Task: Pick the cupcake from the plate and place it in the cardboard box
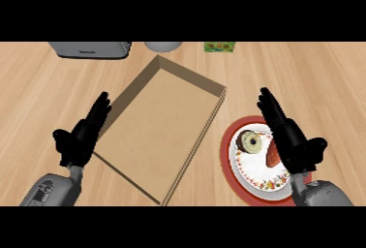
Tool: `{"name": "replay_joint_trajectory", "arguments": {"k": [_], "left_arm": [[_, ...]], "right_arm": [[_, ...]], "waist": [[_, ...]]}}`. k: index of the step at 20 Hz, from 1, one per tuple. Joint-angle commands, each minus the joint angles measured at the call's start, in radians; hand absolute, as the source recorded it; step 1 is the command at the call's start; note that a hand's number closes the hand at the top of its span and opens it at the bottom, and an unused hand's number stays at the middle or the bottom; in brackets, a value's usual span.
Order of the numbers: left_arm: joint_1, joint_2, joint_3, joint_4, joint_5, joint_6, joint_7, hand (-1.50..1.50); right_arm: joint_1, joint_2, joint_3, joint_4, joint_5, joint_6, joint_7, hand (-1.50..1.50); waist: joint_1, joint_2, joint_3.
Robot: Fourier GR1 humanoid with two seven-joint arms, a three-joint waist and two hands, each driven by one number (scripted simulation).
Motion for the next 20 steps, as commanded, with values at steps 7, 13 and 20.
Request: {"name": "replay_joint_trajectory", "arguments": {"k": [7,13,20], "left_arm": [[0.059,0.207,0.105,0.046,-0.132,0.103,0.039,0.0],[0.101,0.251,0.125,0.03,-0.167,0.136,0.08,0.0],[0.068,0.226,0.123,0.045,-0.211,0.15,0.113,0.0]], "right_arm": [[0.007,-0.273,-0.049,0.041,0.236,0.109,-0.257,-1.5],[0.179,-0.027,-0.121,0.304,0.033,0.132,-0.715,-1.5],[0.019,-0.102,-0.202,0.666,0.144,0.239,-1.068,-1.5]], "waist": [[0.003,0.003,-0.029],[-0.018,0.029,0.01],[-0.021,0.029,0.005]]}}
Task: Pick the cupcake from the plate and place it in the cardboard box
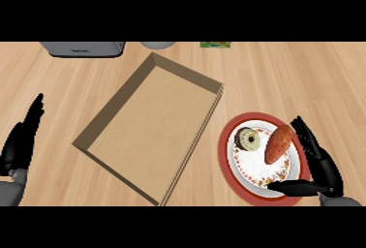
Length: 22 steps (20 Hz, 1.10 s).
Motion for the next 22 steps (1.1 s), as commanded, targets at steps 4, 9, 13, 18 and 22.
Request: {"name": "replay_joint_trajectory", "arguments": {"k": [4,9,13,18,22], "left_arm": [[-0.044,0.011,0.019,0.012,-0.012,-0.013,0.038,0.0],[-0.011,-0.025,0.013,0.022,-0.042,0.014,0.012,0.0],[-0.016,-0.004,0.036,0.035,-0.033,-0.022,-0.012,0.0],[-0.054,-0.016,0.064,0.047,-0.034,-0.047,0.019,0.0],[0.062,-0.057,0.044,-0.084,-0.093,-0.014,0.038,0.0]], "right_arm": [[-0.101,-0.155,0.023,0.141,0.225,-0.092,0.009,-1.5],[-0.164,-0.235,0.126,0.008,0.333,-0.015,0.253,-1.5],[-0.264,-0.258,0.196,-0.036,0.417,0.064,0.445,-1.5],[-0.315,-0.232,0.23,-0.036,0.466,0.191,0.549,-1.5],[-0.27,-0.177,0.217,-0.062,0.542,0.168,0.606,-1.5]], "waist": [[-0.003,0.0,-0.003],[-0.014,-0.007,-0.006],[-0.011,-0.006,-0.007],[-0.015,-0.004,-0.005],[-0.01,-0.006,-0.004]]}}
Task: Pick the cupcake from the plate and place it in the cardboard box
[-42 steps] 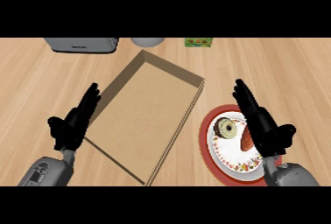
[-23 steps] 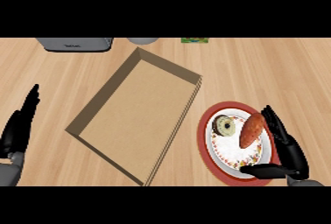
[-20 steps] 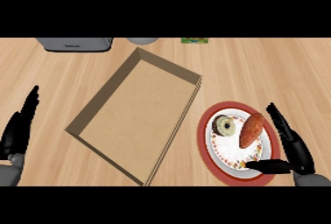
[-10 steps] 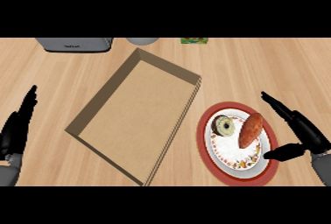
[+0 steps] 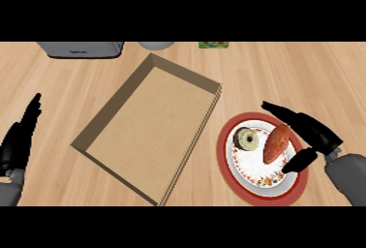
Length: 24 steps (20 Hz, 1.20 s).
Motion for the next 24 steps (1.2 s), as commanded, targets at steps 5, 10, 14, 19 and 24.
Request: {"name": "replay_joint_trajectory", "arguments": {"k": [5,10,14,19,24], "left_arm": [[-0.032,-0.075,0.032,0.001,-0.077,-0.006,0.032,0.0],[0.003,-0.034,0.119,0.0,-0.062,-0.115,0.002,0.0],[0.007,-0.113,0.092,-0.054,-0.124,-0.07,0.055,0.0],[0.011,-0.122,0.139,-0.02,-0.161,-0.086,0.009,0.0],[-0.042,-0.136,0.156,0.0,-0.183,-0.112,0.037,0.0]], "right_arm": [[-0.053,0.122,-0.023,0.008,0.15,0.046,0.126,-1.5],[-0.066,0.166,-0.069,0.061,0.22,0.079,0.09,-1.5],[0.023,0.188,-0.083,-0.114,0.226,0.124,0.154,-1.5],[0.019,0.229,-0.115,-0.058,0.269,0.117,0.045,-1.5],[0.045,0.264,-0.114,-0.177,0.286,0.184,0.101,-1.5]], "waist": [[-0.003,0.001,0.001],[-0.001,0.001,0.001],[-0.006,0.0,0.001],[-0.005,0.001,0.001],[-0.007,0.0,0.0]]}}
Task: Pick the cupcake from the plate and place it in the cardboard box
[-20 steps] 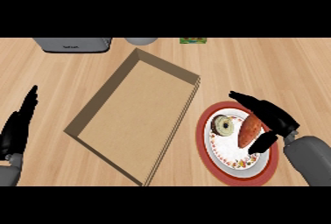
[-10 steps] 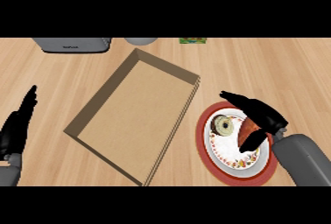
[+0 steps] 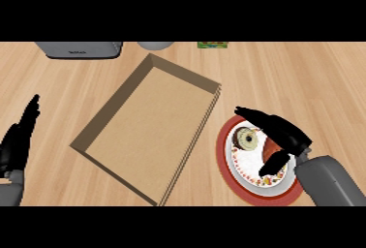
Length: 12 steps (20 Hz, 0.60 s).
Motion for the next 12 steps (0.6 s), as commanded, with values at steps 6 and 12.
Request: {"name": "replay_joint_trajectory", "arguments": {"k": [6,12], "left_arm": [[0.062,-0.06,0.017,-0.054,-0.051,0.0,-0.014,0.0],[0.011,-0.055,0.051,-0.026,-0.074,-0.04,0.014,0.0]], "right_arm": [[0.013,0.069,0.022,-0.077,0.108,0.067,0.118,-1.5],[0.011,0.122,-0.01,-0.021,0.158,0.087,0.171,-1.5]], "waist": [[0.005,0.0,0.0],[0.002,0.0,0.0]]}}
